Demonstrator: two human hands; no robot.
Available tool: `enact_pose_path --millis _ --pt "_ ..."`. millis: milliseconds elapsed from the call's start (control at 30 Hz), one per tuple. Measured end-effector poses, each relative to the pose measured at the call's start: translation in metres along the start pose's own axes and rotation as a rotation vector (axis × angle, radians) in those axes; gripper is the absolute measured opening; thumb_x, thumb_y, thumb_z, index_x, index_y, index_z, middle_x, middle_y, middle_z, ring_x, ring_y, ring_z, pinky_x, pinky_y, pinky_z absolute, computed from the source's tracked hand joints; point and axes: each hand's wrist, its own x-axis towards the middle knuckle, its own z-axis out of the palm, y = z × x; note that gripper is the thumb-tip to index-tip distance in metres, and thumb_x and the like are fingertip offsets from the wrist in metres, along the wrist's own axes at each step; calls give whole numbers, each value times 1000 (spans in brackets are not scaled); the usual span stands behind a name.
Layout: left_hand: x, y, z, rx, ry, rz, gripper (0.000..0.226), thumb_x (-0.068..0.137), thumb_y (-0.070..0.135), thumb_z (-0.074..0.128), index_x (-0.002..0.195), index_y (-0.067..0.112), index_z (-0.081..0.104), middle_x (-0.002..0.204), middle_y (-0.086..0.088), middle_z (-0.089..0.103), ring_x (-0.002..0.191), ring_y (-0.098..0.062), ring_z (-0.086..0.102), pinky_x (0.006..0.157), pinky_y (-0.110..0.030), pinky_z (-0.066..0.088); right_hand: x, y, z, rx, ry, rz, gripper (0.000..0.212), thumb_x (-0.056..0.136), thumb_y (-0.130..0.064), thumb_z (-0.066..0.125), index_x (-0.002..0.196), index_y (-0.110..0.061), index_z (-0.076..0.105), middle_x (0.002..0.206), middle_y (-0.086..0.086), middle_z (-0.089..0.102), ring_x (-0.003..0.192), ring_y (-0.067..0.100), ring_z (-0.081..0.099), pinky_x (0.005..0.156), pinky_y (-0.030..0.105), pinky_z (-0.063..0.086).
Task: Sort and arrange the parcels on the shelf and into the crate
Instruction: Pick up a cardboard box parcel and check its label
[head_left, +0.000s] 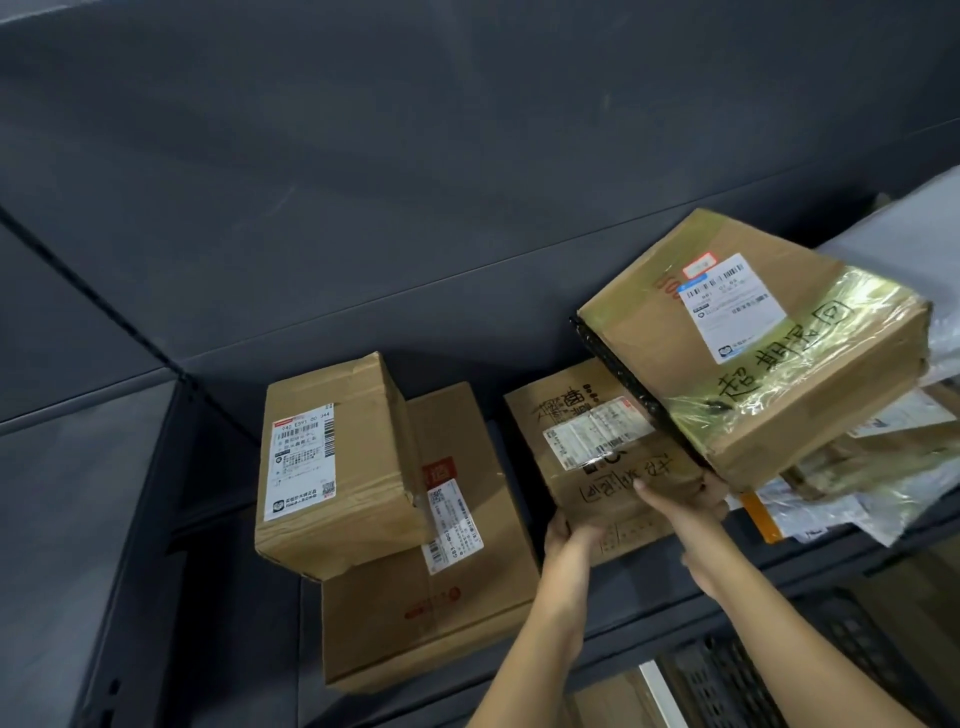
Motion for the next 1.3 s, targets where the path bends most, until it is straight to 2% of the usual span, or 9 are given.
enact_pose_path --millis 100,200,333,567,767,867,1033,1167,1300 --pt "-11 2 0 38 -1 53 88 71 38 60 150 32 22 155 5 31 142 -16 28 118 -39 21 -6 -4 0 14 82 -27 111 65 -53 76 149 -15 14 154 11 22 139 32 25 108 52 28" --pt "-22 6 -2 52 2 88 90 65 36 58 149 29 25 152 3 34 140 -17 32 118 -42 23 -16 -6 -2 -5 123 -93 117 60 -56 80 147 -31 6 152 11 12 140 36 19 110 55 30" --pt "-33 8 -5 17 42 100 83 67 32 58 143 22 27 151 -3 29 141 -20 29 118 -42 23 -33 -7 -4 48 107 -168 95 64 -42 82 134 -42 18 145 6 17 133 37 27 102 59 38" --pt "-55 2 0 -60 94 191 30 88 15 58 107 19 36 128 -3 33 121 -15 40 111 -38 35 -70 -25 -9 46 117 -457 63 59 -36 74 99 -46 27 119 -4 26 111 24 36 71 31 38" --pt "-76 15 -9 -124 61 251 34 83 30 60 107 23 36 130 -4 40 122 -15 43 109 -38 36 -93 -32 -8 134 111 -570 57 70 -19 77 96 -43 32 119 -2 28 109 24 39 73 33 41" --pt "-81 25 -21 -182 70 259 22 93 24 55 104 26 36 130 -8 47 120 -23 50 108 -43 40 -105 -32 -3 231 56 -577 52 74 -12 74 90 -46 37 126 6 35 115 29 44 86 49 47" --pt "-90 48 -38 -224 21 316 26 96 22 52 115 30 35 125 -3 55 110 -17 59 73 -25 55 -126 -37 4 380 -34 -622 58 80 -3 66 84 -55 42 125 12 50 105 23 55 78 41 48" --pt "-94 54 -44 -202 -33 358 45 91 26 59 127 33 33 129 1 56 116 -18 57 96 -37 50 -136 -47 3 416 -55 -662 52 79 4 65 90 -41 41 109 6 60 106 29 58 90 57 48" --pt "-94 53 -50 -165 -55 378 51 86 32 64 127 36 33 132 1 55 120 -20 55 106 -46 43 -147 -52 4 450 -83 -695 52 78 8 62 94 -37 40 119 16 56 106 29 56 94 54 45"
